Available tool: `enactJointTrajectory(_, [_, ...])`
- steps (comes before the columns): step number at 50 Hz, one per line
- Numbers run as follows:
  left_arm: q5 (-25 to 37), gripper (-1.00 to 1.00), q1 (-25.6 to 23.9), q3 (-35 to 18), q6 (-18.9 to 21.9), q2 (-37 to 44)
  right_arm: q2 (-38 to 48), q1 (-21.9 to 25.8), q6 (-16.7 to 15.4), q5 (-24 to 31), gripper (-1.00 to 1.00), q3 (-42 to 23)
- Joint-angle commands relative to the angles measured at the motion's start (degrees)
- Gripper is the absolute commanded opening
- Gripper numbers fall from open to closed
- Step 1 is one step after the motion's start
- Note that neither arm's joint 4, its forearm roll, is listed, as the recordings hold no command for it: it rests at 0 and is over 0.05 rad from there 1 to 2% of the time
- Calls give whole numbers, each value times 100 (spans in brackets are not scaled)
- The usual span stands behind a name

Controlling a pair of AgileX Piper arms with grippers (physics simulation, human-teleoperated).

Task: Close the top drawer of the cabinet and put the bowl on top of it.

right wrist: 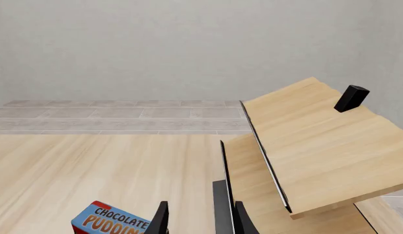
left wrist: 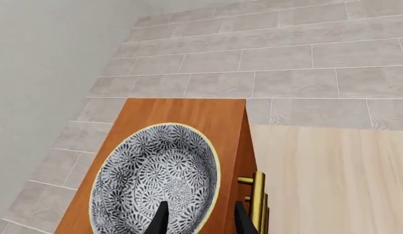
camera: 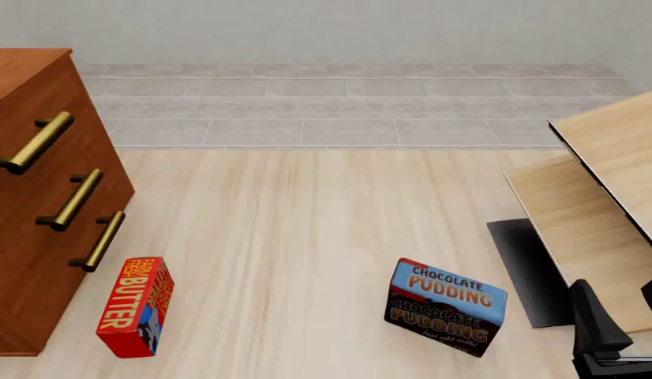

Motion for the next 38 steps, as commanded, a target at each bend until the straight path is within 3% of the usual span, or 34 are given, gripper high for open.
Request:
enactJointTrajectory(1, [400, 100, -103, -551, 5, -160, -72, 0, 0, 71, 100, -4])
enactJointTrajectory(24, [1449, 100, -258, -1365, 71, -669, -72, 1, 0, 71, 100, -4])
enactJointTrajectory(38, [2038, 100, -263, -1527, 141, -1209, -74, 2, -2, 72, 100, -4])
